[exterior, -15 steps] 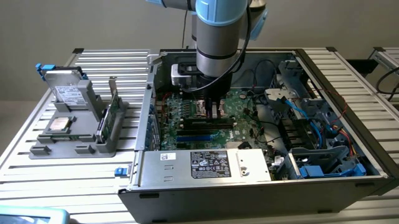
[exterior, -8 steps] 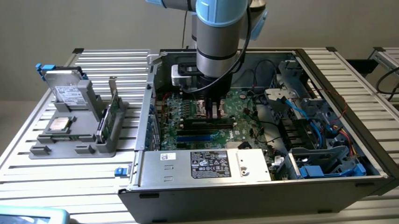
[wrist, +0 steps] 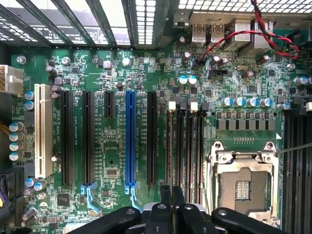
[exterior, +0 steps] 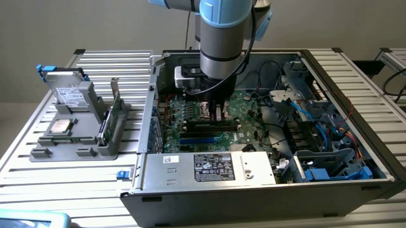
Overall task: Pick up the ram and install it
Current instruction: 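Insert the ram into the slot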
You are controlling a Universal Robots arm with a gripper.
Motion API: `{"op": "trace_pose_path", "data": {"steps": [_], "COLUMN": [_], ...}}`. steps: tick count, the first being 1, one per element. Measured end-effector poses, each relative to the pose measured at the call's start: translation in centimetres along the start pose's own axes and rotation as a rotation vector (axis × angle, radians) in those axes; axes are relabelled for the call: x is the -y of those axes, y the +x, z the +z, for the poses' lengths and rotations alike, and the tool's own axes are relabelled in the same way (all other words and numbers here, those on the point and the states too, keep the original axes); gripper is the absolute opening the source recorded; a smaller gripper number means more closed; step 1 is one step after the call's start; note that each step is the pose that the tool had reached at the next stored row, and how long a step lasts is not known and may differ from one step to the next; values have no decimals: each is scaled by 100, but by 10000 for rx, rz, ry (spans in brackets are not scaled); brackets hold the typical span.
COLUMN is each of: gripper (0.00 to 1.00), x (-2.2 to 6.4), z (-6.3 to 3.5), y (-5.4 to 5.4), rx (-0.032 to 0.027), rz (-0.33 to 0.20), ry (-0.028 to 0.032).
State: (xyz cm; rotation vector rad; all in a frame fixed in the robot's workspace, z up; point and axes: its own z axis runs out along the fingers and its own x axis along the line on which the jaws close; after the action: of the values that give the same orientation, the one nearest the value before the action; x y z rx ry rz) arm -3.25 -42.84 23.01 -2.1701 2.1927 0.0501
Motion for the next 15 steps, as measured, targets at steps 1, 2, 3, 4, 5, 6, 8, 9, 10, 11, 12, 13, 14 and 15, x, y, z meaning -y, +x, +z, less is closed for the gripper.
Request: {"op": "trace_pose_path", "data": {"steps": [1,2,3,4,5,6,8,9,10,11,12,13,14,15], "gripper": [13,13,13,13,13,13,13,13,13,13,13,13,13,13], "x": [0,0,0,0,0,0,0,0,1,0,0,1,0,1], "z": [2,4,4,6,6,7,7,7,7,7,7,7,7,7], "y": [0,0,0,0,0,0,0,0,0,0,0,0,0,0], "rx": [0,0,0,-1,-1,0,0,0,0,0,0,0,0,0], "rz": [-1,0,-1,-1,-1,1,10,17,24,28,32,36,40,46], "ry": [0,0,0,0,0,0,1,1,2,2,2,2,3,3]}}
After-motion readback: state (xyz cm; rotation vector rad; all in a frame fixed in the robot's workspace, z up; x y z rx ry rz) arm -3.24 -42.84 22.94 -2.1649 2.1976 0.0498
